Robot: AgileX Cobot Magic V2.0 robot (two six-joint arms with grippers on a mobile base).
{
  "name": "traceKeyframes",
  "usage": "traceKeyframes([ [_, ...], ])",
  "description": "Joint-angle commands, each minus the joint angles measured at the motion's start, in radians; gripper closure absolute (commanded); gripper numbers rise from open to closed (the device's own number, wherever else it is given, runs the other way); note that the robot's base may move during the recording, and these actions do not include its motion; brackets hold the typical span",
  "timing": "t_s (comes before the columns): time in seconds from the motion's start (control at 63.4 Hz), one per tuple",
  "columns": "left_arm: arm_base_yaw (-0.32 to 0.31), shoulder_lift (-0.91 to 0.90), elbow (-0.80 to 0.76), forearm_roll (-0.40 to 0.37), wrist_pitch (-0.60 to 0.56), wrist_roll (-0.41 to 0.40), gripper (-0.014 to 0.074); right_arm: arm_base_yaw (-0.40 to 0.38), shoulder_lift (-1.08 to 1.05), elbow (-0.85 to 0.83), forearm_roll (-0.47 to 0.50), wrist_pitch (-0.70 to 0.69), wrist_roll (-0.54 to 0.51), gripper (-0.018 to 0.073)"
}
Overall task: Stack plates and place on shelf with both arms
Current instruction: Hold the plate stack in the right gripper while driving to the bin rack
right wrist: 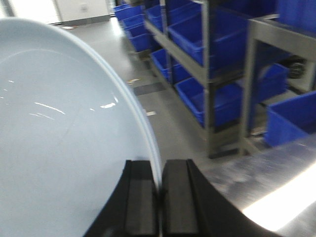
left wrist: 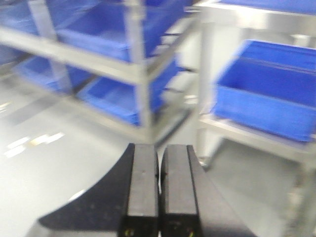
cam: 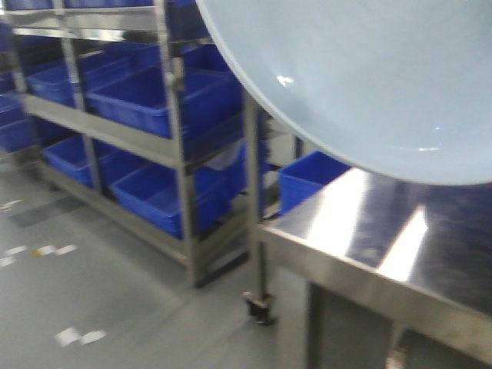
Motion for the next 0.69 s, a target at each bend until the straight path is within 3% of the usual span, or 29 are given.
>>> traceKeyframes([
  [0.0, 0.003, 0.005, -0.026, -0.005, -0.085, -0.001, 0.0512, -0.004, -0.002, -0.033, 0.002, -0.100, -0.005, 0.0503],
  [0.678, 0.003, 0.005, -0.026, -0.005, -0.085, -0.001, 0.0512, -0.004, -0.002, -0.033, 0.002, -0.100, -0.005, 0.0503],
])
